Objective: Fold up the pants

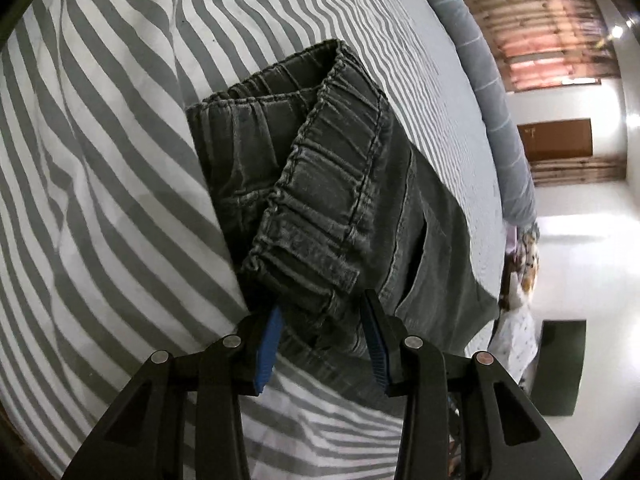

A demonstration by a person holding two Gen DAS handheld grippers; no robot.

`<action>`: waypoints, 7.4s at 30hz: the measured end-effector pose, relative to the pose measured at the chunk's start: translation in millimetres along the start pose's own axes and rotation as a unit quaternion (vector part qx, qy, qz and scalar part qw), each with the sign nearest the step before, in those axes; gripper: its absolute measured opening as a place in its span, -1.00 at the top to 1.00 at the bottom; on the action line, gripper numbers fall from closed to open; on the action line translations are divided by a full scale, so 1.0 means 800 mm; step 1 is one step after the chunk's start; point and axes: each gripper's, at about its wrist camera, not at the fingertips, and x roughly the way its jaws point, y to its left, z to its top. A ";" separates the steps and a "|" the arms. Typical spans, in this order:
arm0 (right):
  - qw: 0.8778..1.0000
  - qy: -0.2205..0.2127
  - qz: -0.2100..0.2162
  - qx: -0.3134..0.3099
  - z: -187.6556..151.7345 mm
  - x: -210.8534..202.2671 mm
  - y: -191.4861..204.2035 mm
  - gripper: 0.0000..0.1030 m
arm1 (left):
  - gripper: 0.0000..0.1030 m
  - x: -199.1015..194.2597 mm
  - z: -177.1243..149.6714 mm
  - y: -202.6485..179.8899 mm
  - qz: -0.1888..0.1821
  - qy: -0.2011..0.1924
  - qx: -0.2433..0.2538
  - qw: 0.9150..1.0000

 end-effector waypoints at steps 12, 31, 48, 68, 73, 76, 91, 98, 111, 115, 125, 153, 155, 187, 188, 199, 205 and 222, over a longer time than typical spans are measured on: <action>0.997 -0.003 0.056 0.049 0.000 0.010 -0.027 0.03 | 0.70 -0.026 0.011 -0.022 -0.044 -0.077 -0.006 0.996; 0.978 -0.131 0.049 0.158 0.078 -0.032 -0.099 0.76 | 0.72 -0.042 0.016 -0.057 -0.037 -0.104 0.028 0.993; 0.990 -0.123 -0.008 0.068 0.023 -0.077 -0.040 0.91 | 0.72 -0.043 0.060 -0.071 0.046 -0.062 0.141 0.987; 0.996 -0.052 -0.034 0.062 -0.043 -0.040 -0.047 0.87 | 0.68 -0.002 0.036 -0.062 0.172 -0.043 0.243 0.954; 0.997 -0.050 -0.002 0.065 -0.041 -0.041 -0.050 0.77 | 0.57 -0.004 0.032 -0.070 0.176 -0.039 0.239 0.954; 0.996 -0.053 0.011 0.070 -0.040 -0.042 -0.051 0.65 | 0.55 -0.011 0.030 -0.067 0.179 -0.036 0.228 0.956; 0.990 -0.078 0.056 0.108 -0.020 -0.062 -0.078 0.64 | 0.12 -0.047 -0.118 -0.194 0.087 -0.066 0.407 0.907; 0.987 -0.084 0.067 0.118 -0.008 -0.077 -0.085 0.64 | 0.11 0.034 -0.200 -0.241 0.070 -0.006 0.491 0.868; 0.983 -0.079 0.097 0.134 0.007 -0.084 -0.094 0.64 | 0.12 0.155 -0.324 -0.294 0.064 0.014 0.614 0.786; 0.981 -0.075 0.113 0.138 0.012 -0.084 -0.096 0.64 | 0.12 0.179 -0.332 -0.299 0.073 0.014 0.627 0.775; 0.977 -0.072 0.138 0.144 0.012 -0.081 -0.109 0.63 | 0.74 0.233 -0.340 -0.316 0.094 0.028 0.640 0.762; 0.930 -0.193 0.117 0.290 0.172 -0.115 -0.314 0.66 | 0.92 0.184 -0.280 -0.351 0.037 0.025 0.565 0.824; 0.930 -0.197 0.112 0.288 0.188 -0.119 -0.323 0.67 | 0.92 0.183 -0.280 -0.351 0.037 0.025 0.563 0.825; 0.918 -0.259 0.044 0.298 0.137 -0.243 -0.365 0.77 | 0.92 0.205 -0.303 -0.353 0.064 0.039 0.597 0.799; 0.917 -0.267 0.041 0.294 0.137 -0.250 -0.369 0.77 | 0.92 0.206 -0.302 -0.353 0.065 0.040 0.595 0.800; 0.915 -0.260 0.008 0.308 0.117 -0.263 -0.391 0.60 | 0.92 0.211 -0.300 -0.348 0.069 0.046 0.592 0.802; 0.914 -0.255 -0.023 0.316 0.093 -0.268 -0.408 0.60 | 0.92 0.212 -0.297 -0.347 0.066 0.047 0.587 0.805; 0.916 -0.258 -0.011 0.308 0.125 -0.255 -0.422 0.89 | 0.92 0.221 -0.299 -0.346 0.080 0.055 0.589 0.802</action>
